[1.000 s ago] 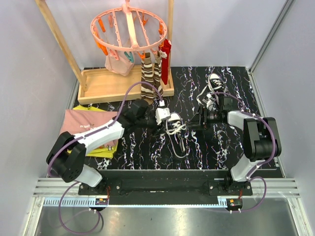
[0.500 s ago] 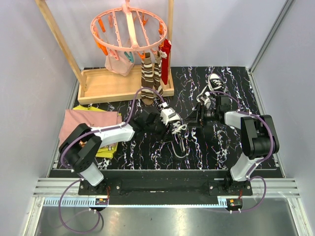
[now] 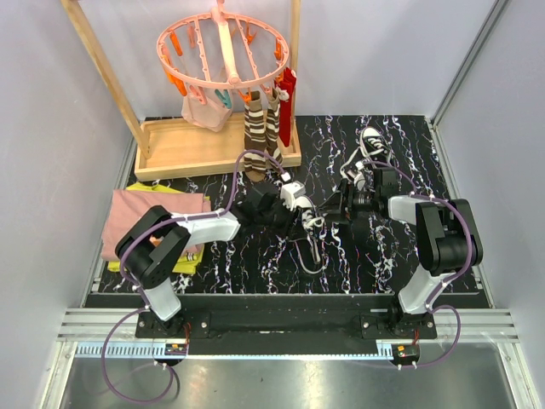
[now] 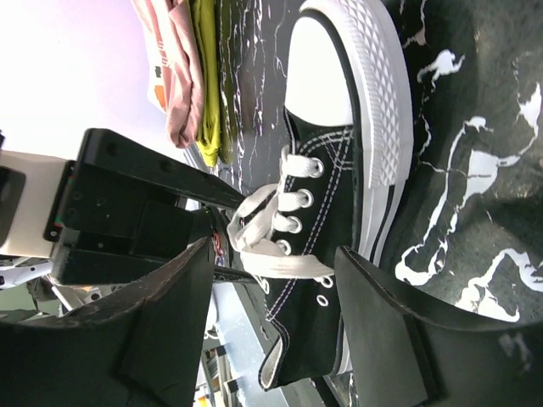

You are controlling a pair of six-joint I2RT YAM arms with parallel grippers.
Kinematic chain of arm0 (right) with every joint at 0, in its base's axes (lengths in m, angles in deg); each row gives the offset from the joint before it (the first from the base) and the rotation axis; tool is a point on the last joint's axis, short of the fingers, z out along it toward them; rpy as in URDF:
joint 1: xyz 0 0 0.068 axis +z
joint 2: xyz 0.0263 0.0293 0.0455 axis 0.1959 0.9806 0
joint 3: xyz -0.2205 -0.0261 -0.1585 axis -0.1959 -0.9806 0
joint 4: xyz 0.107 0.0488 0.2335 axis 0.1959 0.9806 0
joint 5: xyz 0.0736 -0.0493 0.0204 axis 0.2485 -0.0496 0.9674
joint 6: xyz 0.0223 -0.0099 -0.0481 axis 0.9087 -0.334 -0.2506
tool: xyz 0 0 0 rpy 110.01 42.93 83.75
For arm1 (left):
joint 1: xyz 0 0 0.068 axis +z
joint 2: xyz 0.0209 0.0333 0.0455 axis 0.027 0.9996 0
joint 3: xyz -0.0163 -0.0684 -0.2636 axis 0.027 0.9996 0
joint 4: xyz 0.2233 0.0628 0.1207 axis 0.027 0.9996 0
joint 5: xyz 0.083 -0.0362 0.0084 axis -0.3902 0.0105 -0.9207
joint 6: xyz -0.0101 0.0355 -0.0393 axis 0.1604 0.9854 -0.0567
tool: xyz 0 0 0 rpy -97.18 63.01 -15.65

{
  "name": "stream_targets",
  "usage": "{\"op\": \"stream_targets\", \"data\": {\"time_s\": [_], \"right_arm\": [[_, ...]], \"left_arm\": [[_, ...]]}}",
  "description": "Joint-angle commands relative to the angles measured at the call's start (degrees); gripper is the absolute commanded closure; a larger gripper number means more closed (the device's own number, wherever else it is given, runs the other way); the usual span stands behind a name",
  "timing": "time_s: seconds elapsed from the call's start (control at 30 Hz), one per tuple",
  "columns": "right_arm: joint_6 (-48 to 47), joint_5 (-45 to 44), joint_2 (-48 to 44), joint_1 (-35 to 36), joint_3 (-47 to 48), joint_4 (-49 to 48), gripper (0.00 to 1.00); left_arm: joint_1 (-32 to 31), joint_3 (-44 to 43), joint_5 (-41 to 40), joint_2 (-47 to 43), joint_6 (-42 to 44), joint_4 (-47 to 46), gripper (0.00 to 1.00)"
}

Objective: Tie the shoes

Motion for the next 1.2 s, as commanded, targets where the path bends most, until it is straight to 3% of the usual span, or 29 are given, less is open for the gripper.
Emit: {"op": "stream_targets", "data": {"time_s": [0.0, 0.13, 0.23, 0.57, 0.87, 1.17], "right_arm": [[0.3, 2.3, -1.7, 0.2, -1.3, -1.1, 0.31], [-0.6, 2.2, -4.7, -1.4, -3.5, 0.4, 0.32], [0.2, 1.0, -6.3, -3.2, -5.2, 1.4, 0.36], [5.6, -0.4, -4.1, -3.3, -6.3, 0.8, 0.57], [7.4, -0.8, -8.1, -3.2, -10.3, 0.7, 0.58], [13.2, -1.7, -1.7, -2.9, -9.8, -8.0, 0.6]], "left_arm": [[0.4, -2.5, 2.1, 0.9, -2.3, -4.6, 0.58], [1.0, -2.4, 2.5, 1.0, -2.8, -4.7, 0.68], [1.4, -1.8, 3.0, 0.9, -3.4, -5.0, 0.71], [2.3, -0.6, 4.3, 0.3, -4.5, -7.0, 0.59], [2.9, 1.0, 4.3, -1.2, -4.7, -6.5, 0.55], [3.6, 4.1, 7.7, -2.7, -8.5, -11.7, 0.43]]}}
